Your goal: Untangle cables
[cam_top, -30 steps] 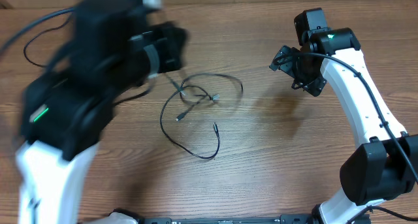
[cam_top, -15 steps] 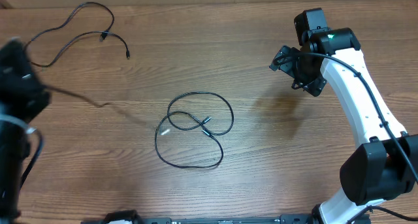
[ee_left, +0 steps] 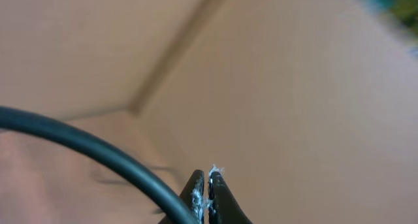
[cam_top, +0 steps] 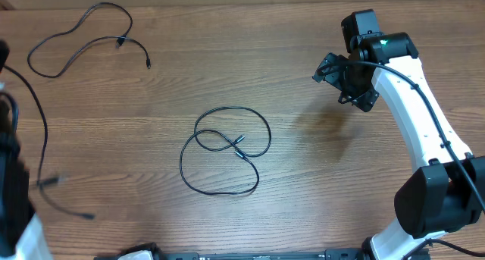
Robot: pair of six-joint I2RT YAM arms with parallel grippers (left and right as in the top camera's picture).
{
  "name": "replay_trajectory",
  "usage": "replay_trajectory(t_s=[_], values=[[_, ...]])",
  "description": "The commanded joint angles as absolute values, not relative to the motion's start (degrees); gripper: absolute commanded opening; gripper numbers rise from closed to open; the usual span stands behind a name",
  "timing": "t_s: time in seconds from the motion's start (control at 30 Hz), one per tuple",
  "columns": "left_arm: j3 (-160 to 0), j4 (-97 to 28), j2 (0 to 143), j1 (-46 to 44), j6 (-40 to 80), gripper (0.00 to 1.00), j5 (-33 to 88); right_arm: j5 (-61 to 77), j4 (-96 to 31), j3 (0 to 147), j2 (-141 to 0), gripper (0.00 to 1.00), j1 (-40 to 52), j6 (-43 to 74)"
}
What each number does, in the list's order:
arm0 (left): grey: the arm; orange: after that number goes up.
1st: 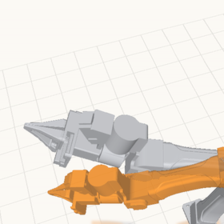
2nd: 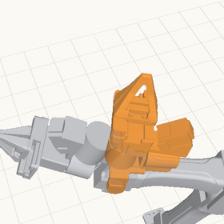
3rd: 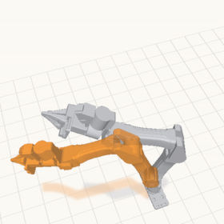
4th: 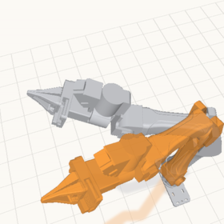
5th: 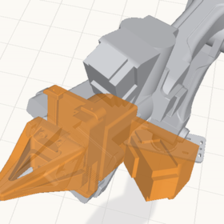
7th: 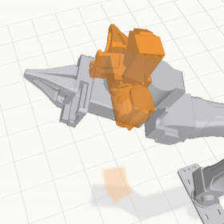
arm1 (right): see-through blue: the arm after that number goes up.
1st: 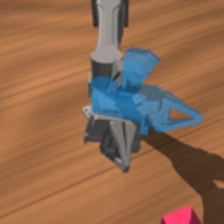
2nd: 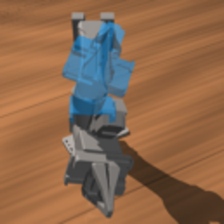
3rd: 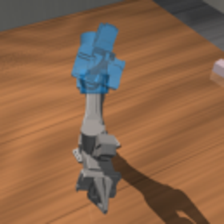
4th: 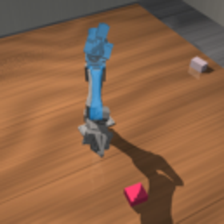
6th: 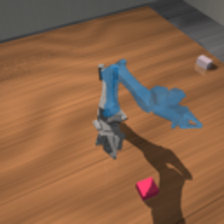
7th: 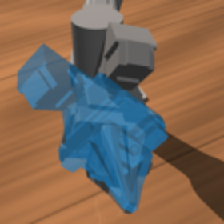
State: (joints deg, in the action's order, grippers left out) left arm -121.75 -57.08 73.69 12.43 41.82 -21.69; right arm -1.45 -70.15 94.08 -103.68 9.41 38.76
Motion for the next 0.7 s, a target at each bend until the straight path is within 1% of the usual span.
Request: replay_trajectory(t_s=[0.0, 0.1, 0.27, 0.4, 0.43, 0.47, 0.57, 0.67], values=[[-122.04, -58.98, 78.65, 12.91, 41.32, 0.04, -34.04, -1.34, -70.06, 93.97, -103.63, 1.00, 9.26, 38.52], [-122.04, -59.09, 82.11, 14.59, 41.36, 0.04, -36.95, -1.34, -70.06, 93.97, -103.63, 1.00, 9.26, 38.52], [-122.04, -59.44, 86.78, 20.71, 41.85, 0.04, -36.51, -1.34, -70.06, 93.97, -103.63, 1.00, 9.26, 38.52], [-121.99, -65.54, 91.83, 28.88, 47.55, 0.04, -32.93, -1.34, -70.06, 93.97, -103.63, 1.00, 9.26, 38.52], [-121.99, -67.51, 93.01, 30.52, 49.82, 0.04, -32.27, -1.34, -70.06, 93.97, -103.63, 1.00, 9.26, 38.52], [-121.97, -72.27, 95.81, 33.93, 54.59, 0.04, -30.96, -1.34, -70.06, 93.97, -103.63, 1.00, 9.26, 38.52], [-121.97, -79.02, 100.05, 37.67, 60.03, 0.04, -29.93, -1.34, -70.06, 93.97, -103.63, 1.00, 9.26, 38.52], [-121.97, -83.96, 104.47, 40.27, 62.65, 0.04, -29.98, -1.34, -70.06, 93.97, -103.63, 1.00, 9.26, 38.52]])
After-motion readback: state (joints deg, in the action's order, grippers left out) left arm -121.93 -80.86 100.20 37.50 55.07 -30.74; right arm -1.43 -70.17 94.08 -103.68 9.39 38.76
